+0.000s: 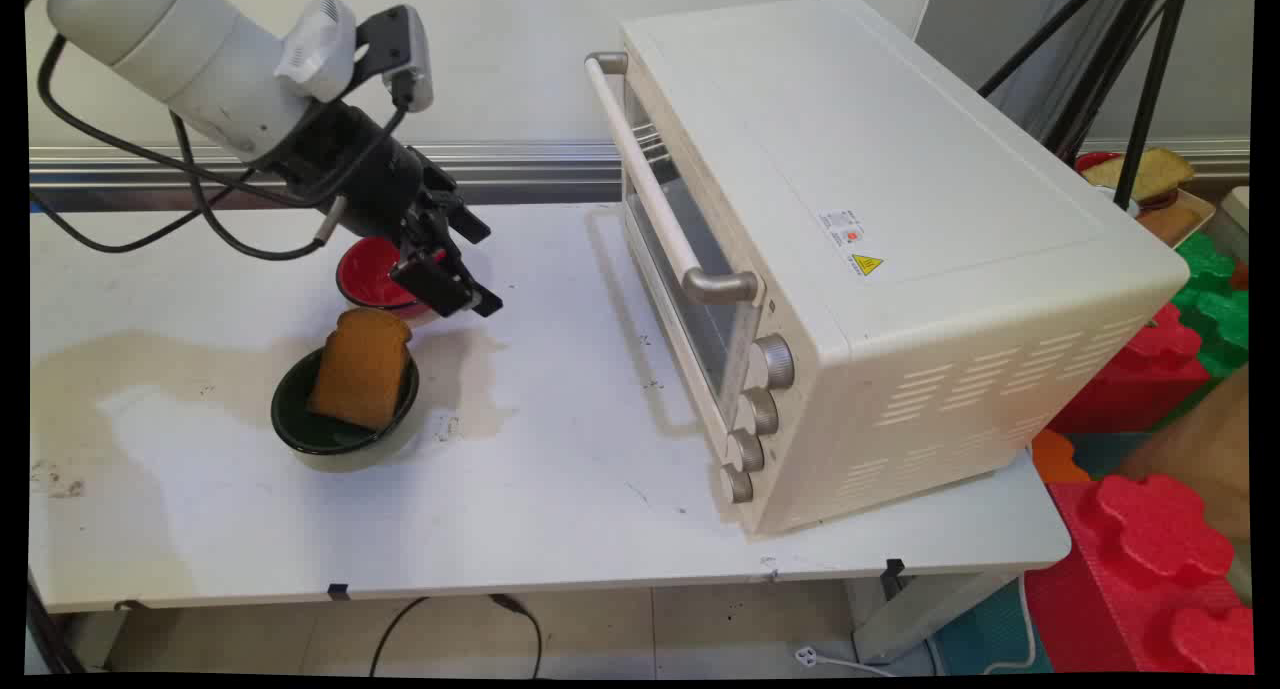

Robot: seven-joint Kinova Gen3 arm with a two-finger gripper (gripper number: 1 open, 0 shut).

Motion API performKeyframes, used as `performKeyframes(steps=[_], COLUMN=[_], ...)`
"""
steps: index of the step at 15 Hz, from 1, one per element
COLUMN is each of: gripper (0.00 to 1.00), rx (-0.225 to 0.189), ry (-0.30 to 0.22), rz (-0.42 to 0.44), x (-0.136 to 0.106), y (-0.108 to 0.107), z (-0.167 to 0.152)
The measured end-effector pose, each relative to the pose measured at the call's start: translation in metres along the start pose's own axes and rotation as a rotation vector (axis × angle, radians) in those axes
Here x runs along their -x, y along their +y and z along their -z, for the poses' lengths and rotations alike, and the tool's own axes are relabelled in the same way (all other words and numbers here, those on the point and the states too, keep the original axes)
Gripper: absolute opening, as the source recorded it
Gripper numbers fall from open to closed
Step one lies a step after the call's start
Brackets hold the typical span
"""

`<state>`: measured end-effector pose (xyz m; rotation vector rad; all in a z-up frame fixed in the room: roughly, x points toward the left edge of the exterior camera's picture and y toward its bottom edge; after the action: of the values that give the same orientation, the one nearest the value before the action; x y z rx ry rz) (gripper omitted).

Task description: Open the oven

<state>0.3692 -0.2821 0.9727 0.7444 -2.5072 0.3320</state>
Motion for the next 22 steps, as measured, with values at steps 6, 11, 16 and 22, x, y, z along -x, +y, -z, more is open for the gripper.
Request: performKeyframes(steps=[6, 11, 16, 22], gripper=[1.00, 1.00, 1.00, 1.00], rx=[-0.017, -0.034, -0.038, -0.028], ry=[0.027, 0.119, 0.205, 0.295], rz=[0.059, 0.124, 0.154, 0.192], x=[-0.001, -0.022, -0.045, -0.072], y=[-0.014, -0.030, -0.039, -0.044], z=[0.017, 0.029, 0.032, 0.030])
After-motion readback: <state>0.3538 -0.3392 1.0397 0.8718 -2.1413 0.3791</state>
